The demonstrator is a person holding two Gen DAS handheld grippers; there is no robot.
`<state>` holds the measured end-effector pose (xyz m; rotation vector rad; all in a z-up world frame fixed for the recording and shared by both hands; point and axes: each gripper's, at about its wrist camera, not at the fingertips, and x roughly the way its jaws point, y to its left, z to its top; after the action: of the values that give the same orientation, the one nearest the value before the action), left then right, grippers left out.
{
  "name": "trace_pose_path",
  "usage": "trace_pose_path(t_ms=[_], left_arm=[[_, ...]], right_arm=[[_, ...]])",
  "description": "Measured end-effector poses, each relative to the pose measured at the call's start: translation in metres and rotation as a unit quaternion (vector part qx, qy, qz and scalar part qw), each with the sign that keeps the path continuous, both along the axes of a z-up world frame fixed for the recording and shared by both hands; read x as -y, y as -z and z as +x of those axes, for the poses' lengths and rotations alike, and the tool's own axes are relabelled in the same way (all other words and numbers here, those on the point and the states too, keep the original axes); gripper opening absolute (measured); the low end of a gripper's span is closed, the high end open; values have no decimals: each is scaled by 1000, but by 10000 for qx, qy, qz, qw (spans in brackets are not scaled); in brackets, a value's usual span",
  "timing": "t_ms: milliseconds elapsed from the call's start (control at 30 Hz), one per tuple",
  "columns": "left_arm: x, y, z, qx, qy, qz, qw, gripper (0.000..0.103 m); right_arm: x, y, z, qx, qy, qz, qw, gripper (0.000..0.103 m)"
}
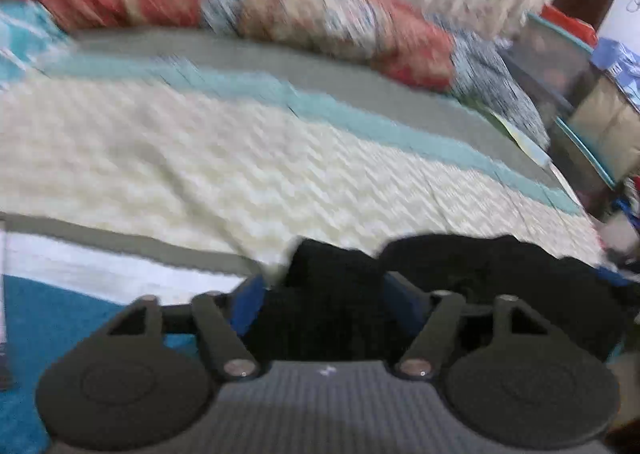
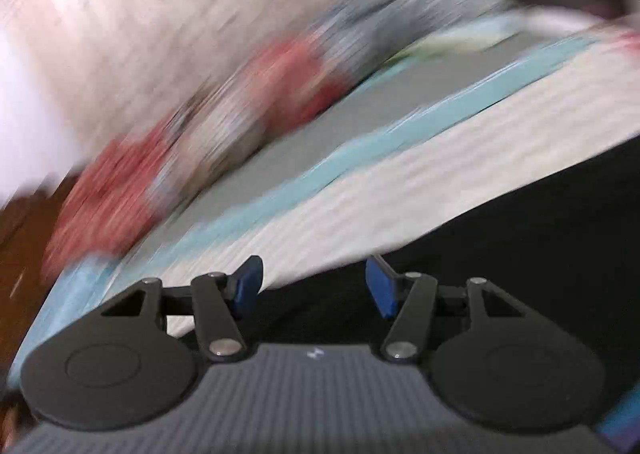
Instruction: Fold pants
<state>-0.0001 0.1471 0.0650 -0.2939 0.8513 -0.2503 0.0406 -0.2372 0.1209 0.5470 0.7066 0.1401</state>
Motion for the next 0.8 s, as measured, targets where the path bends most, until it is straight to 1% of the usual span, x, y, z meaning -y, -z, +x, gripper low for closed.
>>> trace_pose_path(t_ms=[33, 67, 100, 133, 167, 233, 267, 300, 333, 367, 400, 433, 467, 500, 533, 567, 600, 633, 667, 733, 800], left_arm=[[8, 8, 9, -97, 31, -6, 9999, 73], [13, 16, 14, -137, 85, -9, 9999, 52], [20, 21, 17, -184, 192, -10, 9996, 32], [25, 25, 18, -231, 257, -16, 9994, 10], [27, 27, 13, -202, 203, -25, 9996, 9], [24, 16, -3, 257, -144, 236, 9993, 9], [16, 7, -12, 552, -403, 291, 9972, 9], [3, 0, -20, 781, -690, 176, 9944, 9], [-13, -3, -25, 838, -997, -65, 9915, 9], [-23, -1, -24, 761, -1174, -220, 9899, 9], [-30, 5, -22, 640, -1287, -269, 9893, 9], [-33, 17, -17, 462, -1333, -176, 9898, 11], [-33, 27, -13, 294, -1351, -43, 9904, 17], [-30, 33, -10, 157, -1355, 47, 9906, 21], [-29, 35, -12, 105, -1329, 48, 9911, 23], [-29, 31, -17, 158, -1289, -14, 9915, 27], [-30, 25, -24, 263, -1262, -88, 9916, 27], [-33, 16, -33, 382, -1278, -144, 9910, 38], [-37, 8, -42, 510, -1328, -190, 9896, 49], [-48, -4, -60, 674, -1394, -359, 9873, 51], [-60, -9, -67, 583, -1407, -594, 9866, 51]], right_arm=[[-26, 9, 15, -145, -355, -9, 9993, 59], [-52, 19, 25, -275, -710, -67, 9971, 59], [-73, 28, 32, -369, -974, -125, 9945, 59], [-95, 37, 39, -500, -1288, -208, 9902, 59], [-113, 46, 44, -626, -1508, -308, 9861, 59], [-138, 60, 45, -869, -1790, -464, 9789, 58], [-146, 66, 42, -922, -1848, -602, 9766, 59], [-153, 68, 38, -883, -1886, -788, 9749, 60], [-159, 68, 34, -760, -1957, -955, 9731, 60], [-160, 68, 35, -691, -2003, -1035, 9718, 60], [-160, 67, 38, -674, -2033, -1072, 9709, 60], [-155, 67, 37, -687, -2060, -1081, 9701, 60], [-156, 65, 40, -722, -2070, -1087, 9696, 60], [-157, 64, 41, -760, -2081, -1095, 9690, 60], [-158, 61, 42, -788, -2078, -1103, 9687, 60], [-160, 59, 42, -763, -2063, -1102, 9693, 60], [-158, 52, 42, -662, -2030, -1087, 9709, 60], [-161, 52, 33, -523, -2018, -1073, 9721, 60], [-161, 46, 31, -381, -1985, -1048, 9737, 60], [-161, 35, 29, -120, -1996, -960, 9751, 60], [-171, 26, 29, 155, -2073, -923, 9738, 59]])
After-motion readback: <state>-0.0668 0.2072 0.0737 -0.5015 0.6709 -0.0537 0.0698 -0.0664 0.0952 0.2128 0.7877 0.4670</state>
